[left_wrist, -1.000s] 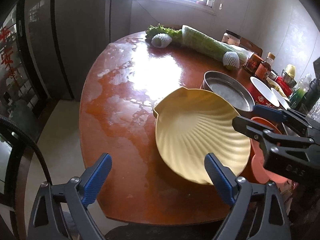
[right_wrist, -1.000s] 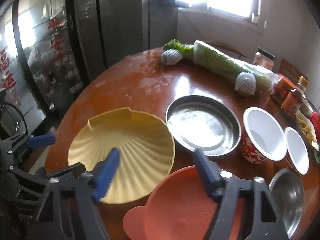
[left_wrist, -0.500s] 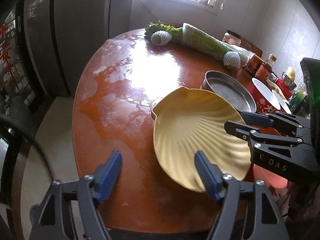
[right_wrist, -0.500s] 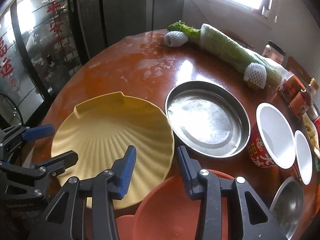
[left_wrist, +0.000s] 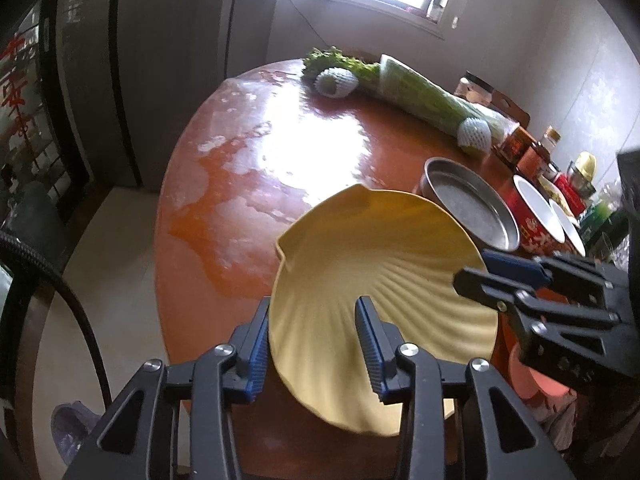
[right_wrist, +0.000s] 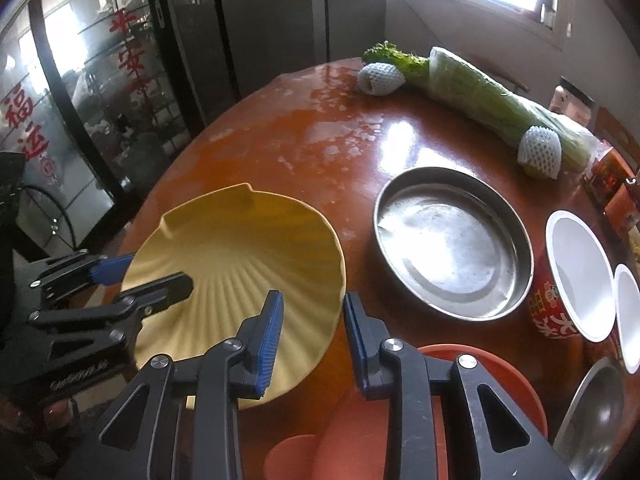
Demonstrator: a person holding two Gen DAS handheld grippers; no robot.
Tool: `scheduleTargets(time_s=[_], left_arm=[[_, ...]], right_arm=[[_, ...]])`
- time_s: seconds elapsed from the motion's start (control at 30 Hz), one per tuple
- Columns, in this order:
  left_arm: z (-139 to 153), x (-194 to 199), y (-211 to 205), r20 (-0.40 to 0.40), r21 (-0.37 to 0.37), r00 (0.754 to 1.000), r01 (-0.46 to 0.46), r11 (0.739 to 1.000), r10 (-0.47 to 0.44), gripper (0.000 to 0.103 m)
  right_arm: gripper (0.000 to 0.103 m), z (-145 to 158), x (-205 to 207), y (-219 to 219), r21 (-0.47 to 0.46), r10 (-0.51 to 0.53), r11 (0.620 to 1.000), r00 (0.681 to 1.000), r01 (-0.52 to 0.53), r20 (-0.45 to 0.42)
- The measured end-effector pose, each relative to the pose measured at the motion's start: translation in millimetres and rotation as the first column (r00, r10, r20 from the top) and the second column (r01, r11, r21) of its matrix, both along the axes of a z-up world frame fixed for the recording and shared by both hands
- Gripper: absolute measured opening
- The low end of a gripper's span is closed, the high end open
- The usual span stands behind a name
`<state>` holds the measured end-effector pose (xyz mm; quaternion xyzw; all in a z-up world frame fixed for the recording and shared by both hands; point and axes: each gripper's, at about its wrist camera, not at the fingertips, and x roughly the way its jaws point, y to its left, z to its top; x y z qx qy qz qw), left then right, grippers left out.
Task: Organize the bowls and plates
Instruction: 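Move the left tool to the yellow shell plate and close on its rim, then lift the yellow shell plate with the left tool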
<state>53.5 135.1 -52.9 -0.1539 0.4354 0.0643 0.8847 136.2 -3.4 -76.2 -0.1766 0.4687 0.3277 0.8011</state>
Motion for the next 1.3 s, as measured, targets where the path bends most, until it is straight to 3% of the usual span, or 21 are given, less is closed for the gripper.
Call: scheduleTargets(time_s=[0.23,0.5,0.9,1.3], left_arm=[[13.1,14.2,13.6,0.02,0.038,1.0,-0.012,0.999,0.011,0.04],[7.8,37.5,24.1,-0.001,0.061,1.0,-0.02,0.998,0.02,0.04],[-3.8,64.3,27.3,-0.02,0.092,1.0,-0.006,0.996,0.008,0.04],[-5.5,64.4,26.5,-0.006,0.107,1.0,0.001,0.994,0.0,0.041]], right_arm=[[0.032,7.1,-7.7,-0.6,0.051,-0.019,0.999,1.0,0.02,-0.017],[0.033,1.7,-10.3,0.4,0.085,-0.042,0.995,0.998,0.045,-0.041],[0.034,-1.1,-13.1,-3.5,0.105,-0.061,0.992,0.997,0.066,-0.047],[0.034,-6.7,-14.2,-0.4,0.096,-0.065,0.993,0.997,0.068,-0.039]])
